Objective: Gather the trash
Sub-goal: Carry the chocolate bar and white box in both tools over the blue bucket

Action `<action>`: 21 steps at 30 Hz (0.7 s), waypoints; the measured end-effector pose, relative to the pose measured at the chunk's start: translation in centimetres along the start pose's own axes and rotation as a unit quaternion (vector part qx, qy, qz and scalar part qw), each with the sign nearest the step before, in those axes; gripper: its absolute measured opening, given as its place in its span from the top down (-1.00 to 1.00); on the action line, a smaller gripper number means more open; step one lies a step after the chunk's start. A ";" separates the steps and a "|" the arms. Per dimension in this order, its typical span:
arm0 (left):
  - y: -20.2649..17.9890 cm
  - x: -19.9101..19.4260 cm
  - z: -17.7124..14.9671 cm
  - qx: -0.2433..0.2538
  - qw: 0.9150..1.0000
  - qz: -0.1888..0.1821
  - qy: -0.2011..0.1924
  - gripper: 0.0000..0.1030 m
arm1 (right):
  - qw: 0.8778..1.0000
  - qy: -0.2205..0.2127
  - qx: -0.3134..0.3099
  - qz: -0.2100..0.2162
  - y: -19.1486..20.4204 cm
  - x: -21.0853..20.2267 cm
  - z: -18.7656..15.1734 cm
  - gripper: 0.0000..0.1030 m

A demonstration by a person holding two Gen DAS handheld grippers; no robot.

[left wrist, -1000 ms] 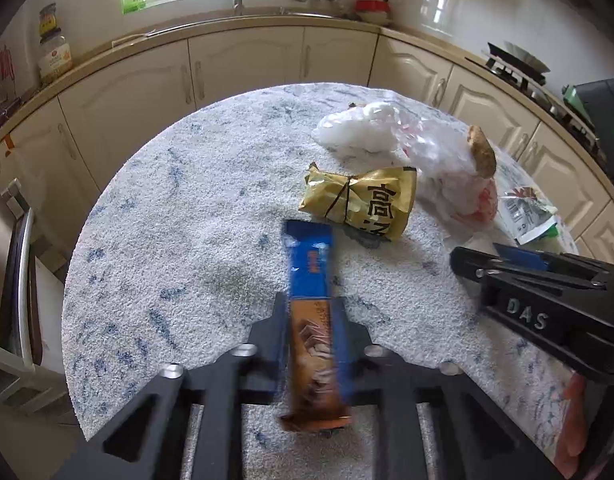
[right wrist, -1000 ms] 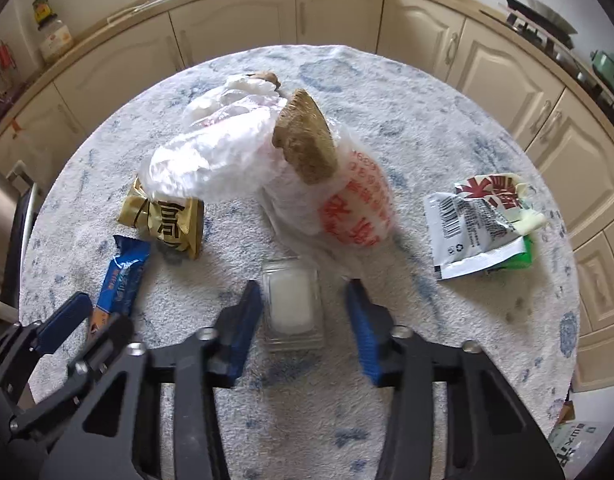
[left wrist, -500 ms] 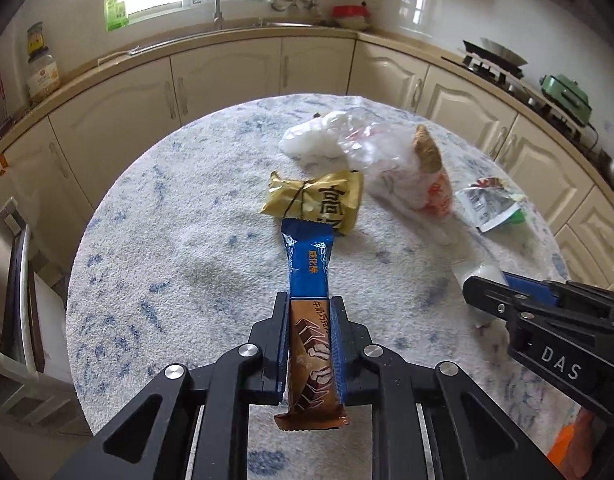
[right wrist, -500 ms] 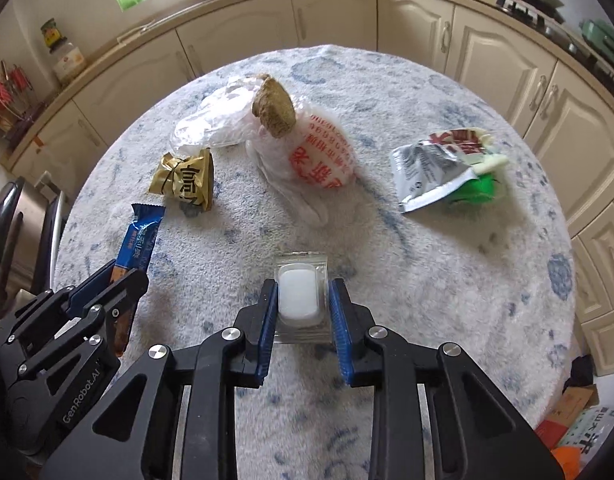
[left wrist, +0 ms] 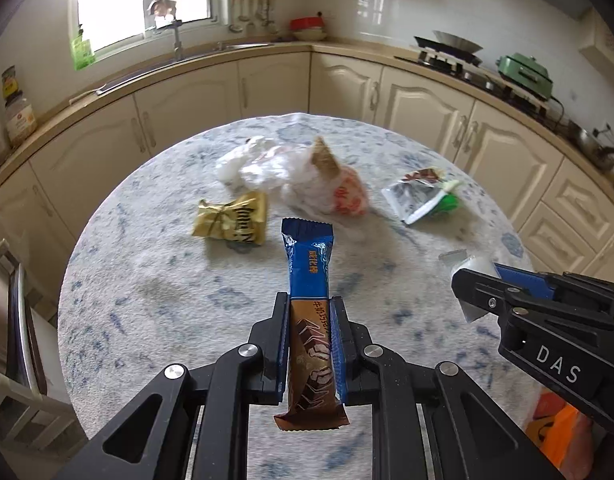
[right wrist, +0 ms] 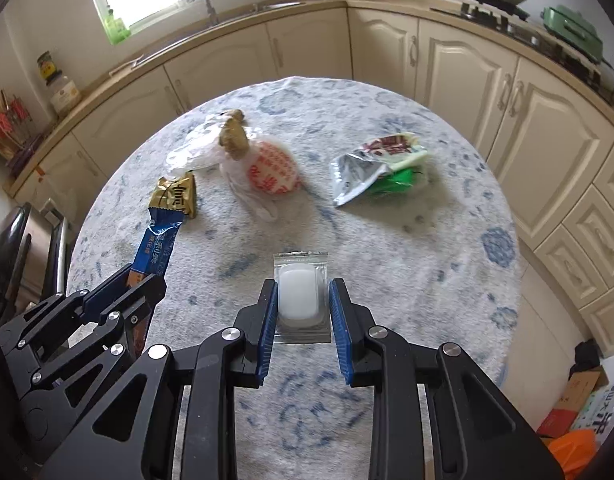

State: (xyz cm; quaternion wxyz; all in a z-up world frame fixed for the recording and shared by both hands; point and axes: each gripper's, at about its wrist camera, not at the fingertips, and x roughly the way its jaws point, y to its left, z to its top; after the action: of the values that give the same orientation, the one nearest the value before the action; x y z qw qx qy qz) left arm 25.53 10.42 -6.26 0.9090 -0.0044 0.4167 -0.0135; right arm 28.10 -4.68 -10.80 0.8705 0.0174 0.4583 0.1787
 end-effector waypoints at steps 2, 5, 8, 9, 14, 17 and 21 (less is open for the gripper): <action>-1.4 0.1 0.0 0.014 1.000 0.002 -0.001 0.72 | 1.000 -0.002 0.011 -0.001 -1.2 -0.5 -0.3 0.49; -3.6 0.2 0.3 0.033 0.999 -0.012 0.001 0.72 | 0.999 -0.010 0.030 -0.014 -3.1 -1.3 -0.8 0.49; -6.5 0.4 0.7 0.061 0.998 -0.024 -0.003 0.72 | 0.998 -0.017 0.054 -0.024 -5.5 -2.3 -1.4 0.49; -7.4 0.5 0.8 0.069 0.997 -0.031 -0.003 0.72 | 0.997 -0.019 0.062 -0.029 -6.3 -2.6 -1.6 0.49; -12.7 1.6 1.3 0.122 0.991 -0.063 0.000 0.72 | 0.990 -0.027 0.122 -0.061 -11.8 -4.4 -3.5 0.49; -16.6 2.7 1.4 0.159 0.983 -0.093 0.008 0.72 | 0.981 -0.035 0.166 -0.091 -15.5 -5.8 -5.1 0.49; -21.6 3.8 0.9 0.200 0.970 -0.134 0.024 0.72 | 0.965 -0.040 0.223 -0.133 -20.2 -7.6 -7.9 0.49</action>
State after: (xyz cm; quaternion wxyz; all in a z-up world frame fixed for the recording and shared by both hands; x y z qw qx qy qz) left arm 28.25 -11.25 -8.13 0.8713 0.1219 0.4226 -0.2177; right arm 23.78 -27.16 -13.28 0.8779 0.1574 0.4498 -0.0461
